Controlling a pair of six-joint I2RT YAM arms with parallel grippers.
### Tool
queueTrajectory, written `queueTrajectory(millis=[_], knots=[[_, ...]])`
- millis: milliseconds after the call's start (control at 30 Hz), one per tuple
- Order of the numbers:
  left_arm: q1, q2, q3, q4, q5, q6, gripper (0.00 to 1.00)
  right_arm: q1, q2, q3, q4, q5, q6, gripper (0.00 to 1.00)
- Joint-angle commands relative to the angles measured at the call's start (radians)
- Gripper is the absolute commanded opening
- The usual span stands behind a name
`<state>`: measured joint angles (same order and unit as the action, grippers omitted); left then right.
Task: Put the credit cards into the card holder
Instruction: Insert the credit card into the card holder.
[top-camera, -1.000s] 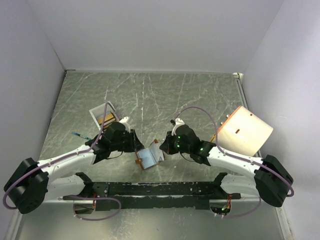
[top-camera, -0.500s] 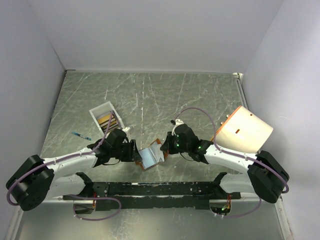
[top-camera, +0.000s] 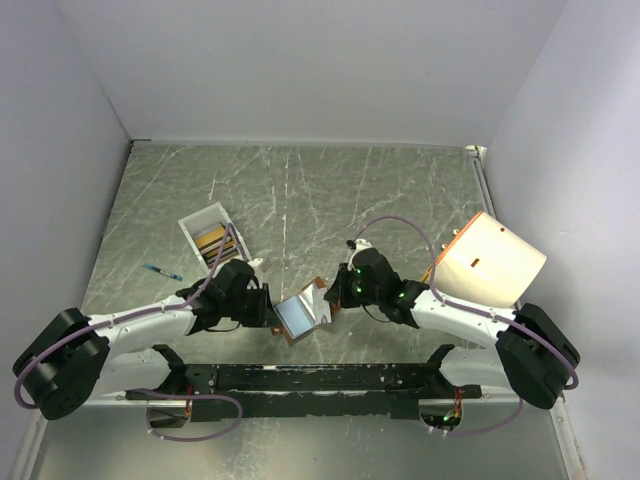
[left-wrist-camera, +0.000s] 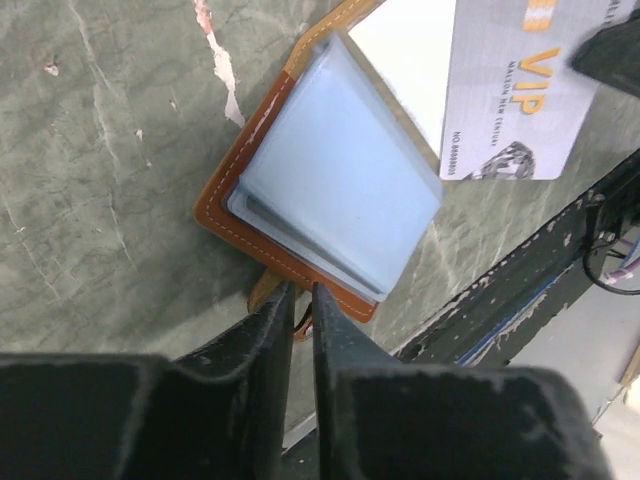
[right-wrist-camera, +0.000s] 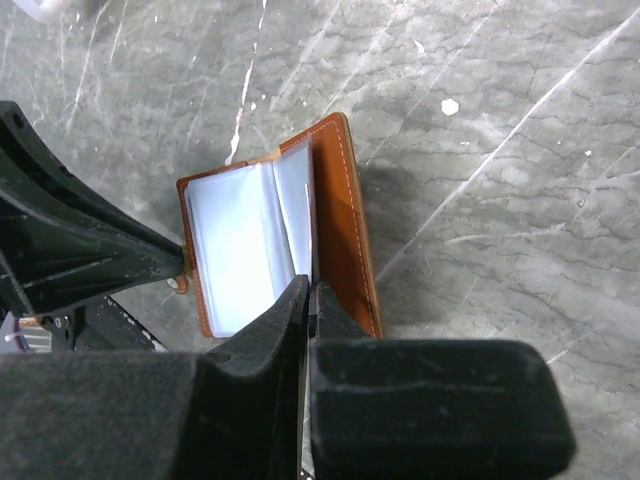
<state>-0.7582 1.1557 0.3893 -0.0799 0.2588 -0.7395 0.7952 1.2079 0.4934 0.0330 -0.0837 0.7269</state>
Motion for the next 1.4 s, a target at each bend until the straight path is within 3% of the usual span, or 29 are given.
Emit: queueTrajectory(millis=[0, 67, 733, 1367], knots=[[-0.008, 0.035, -0.004, 0.012, 0.031, 0.019, 0.15, -0.016, -0.005, 0.031, -0.023, 0.006, 0.019, 0.0], [-0.008, 0.036, 0.002, 0.01, 0.004, 0.025, 0.07, -0.022, -0.005, 0.05, -0.036, 0.017, 0.028, 0.0], [0.0, 0.142, 0.111, -0.033, -0.272, 0.114, 0.07, -0.057, 0.079, 0.061, 0.054, -0.054, 0.057, 0.0], [0.035, 0.312, 0.212, 0.022, -0.221, 0.205, 0.07, -0.083, 0.117, 0.023, 0.156, -0.083, 0.085, 0.0]])
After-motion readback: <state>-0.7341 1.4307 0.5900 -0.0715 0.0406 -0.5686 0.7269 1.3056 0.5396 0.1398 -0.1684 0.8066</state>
